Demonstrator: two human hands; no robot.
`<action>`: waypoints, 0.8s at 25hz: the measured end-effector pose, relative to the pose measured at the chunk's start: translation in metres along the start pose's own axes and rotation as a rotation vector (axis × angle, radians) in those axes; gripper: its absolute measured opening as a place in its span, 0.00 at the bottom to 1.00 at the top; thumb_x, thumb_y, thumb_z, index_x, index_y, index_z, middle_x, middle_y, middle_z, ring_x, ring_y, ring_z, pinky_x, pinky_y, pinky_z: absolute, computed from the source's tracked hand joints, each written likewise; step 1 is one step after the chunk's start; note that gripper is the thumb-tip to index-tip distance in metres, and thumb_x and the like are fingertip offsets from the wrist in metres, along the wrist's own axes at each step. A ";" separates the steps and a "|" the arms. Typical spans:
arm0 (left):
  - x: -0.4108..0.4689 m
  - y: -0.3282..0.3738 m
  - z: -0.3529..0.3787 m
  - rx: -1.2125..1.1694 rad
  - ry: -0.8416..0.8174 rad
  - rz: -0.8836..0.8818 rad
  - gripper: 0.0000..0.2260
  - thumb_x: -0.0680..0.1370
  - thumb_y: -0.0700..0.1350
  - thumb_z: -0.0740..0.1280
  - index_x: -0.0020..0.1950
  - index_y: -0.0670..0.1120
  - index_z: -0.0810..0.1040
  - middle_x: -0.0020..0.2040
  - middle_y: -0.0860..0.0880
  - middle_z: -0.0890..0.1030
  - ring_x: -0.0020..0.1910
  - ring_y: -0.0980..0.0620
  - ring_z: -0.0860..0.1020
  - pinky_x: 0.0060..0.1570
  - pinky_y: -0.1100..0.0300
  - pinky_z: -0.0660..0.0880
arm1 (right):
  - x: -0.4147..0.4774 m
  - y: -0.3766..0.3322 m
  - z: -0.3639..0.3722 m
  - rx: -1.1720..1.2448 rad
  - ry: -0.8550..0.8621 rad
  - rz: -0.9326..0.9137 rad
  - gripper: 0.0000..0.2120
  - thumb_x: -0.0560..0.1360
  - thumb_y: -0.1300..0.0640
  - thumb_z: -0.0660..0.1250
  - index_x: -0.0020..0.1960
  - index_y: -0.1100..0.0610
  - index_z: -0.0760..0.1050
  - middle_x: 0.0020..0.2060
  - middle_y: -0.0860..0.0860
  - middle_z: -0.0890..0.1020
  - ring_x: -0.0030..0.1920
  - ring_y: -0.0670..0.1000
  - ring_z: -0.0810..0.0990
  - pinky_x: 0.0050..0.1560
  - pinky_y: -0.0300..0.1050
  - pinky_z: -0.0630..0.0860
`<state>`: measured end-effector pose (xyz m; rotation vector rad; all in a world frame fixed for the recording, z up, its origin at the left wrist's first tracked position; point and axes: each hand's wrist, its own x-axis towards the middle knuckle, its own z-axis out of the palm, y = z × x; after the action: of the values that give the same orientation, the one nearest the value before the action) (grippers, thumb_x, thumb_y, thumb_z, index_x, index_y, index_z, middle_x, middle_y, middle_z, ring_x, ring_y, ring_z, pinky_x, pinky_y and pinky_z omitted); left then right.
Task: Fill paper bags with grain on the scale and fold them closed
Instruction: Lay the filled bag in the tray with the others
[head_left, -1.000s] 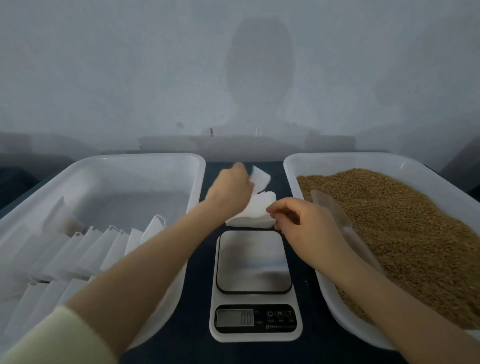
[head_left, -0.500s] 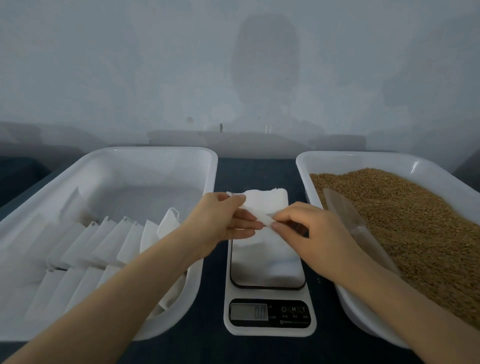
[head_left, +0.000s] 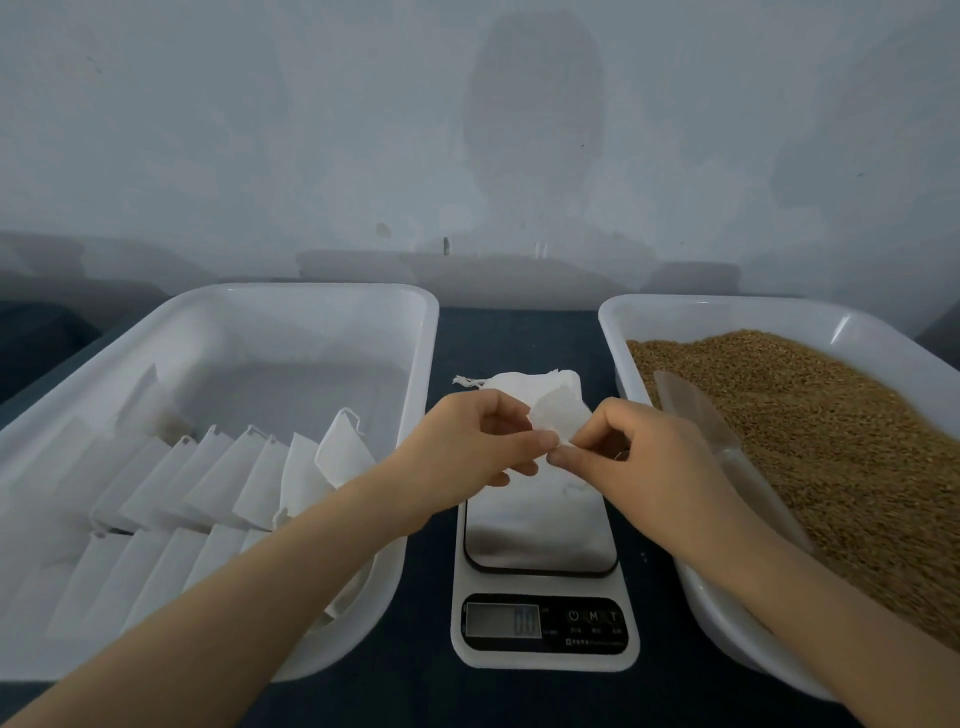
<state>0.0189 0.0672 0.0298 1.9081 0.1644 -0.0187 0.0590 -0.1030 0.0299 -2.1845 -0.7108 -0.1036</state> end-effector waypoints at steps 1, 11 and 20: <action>0.000 -0.001 -0.001 -0.033 0.002 0.013 0.07 0.74 0.48 0.71 0.49 0.47 0.77 0.42 0.52 0.85 0.41 0.57 0.83 0.39 0.67 0.78 | 0.000 -0.001 -0.001 0.036 -0.015 0.004 0.12 0.68 0.45 0.71 0.37 0.52 0.76 0.30 0.46 0.79 0.34 0.41 0.78 0.36 0.31 0.73; 0.007 -0.006 0.001 -0.072 0.126 -0.006 0.12 0.74 0.47 0.71 0.52 0.52 0.71 0.33 0.54 0.82 0.35 0.57 0.82 0.39 0.64 0.79 | -0.003 0.002 -0.001 -0.133 -0.058 -0.269 0.04 0.75 0.61 0.67 0.44 0.53 0.76 0.36 0.44 0.76 0.35 0.45 0.75 0.34 0.37 0.72; -0.001 -0.002 0.005 0.013 -0.113 0.229 0.19 0.72 0.46 0.74 0.57 0.57 0.69 0.35 0.54 0.83 0.38 0.53 0.82 0.40 0.64 0.76 | 0.001 0.007 0.000 -0.149 -0.198 -0.083 0.11 0.77 0.59 0.63 0.37 0.55 0.77 0.26 0.47 0.72 0.26 0.44 0.70 0.28 0.37 0.67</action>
<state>0.0178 0.0633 0.0263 1.9227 -0.1310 0.0273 0.0640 -0.1061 0.0254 -2.3293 -0.9320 0.0185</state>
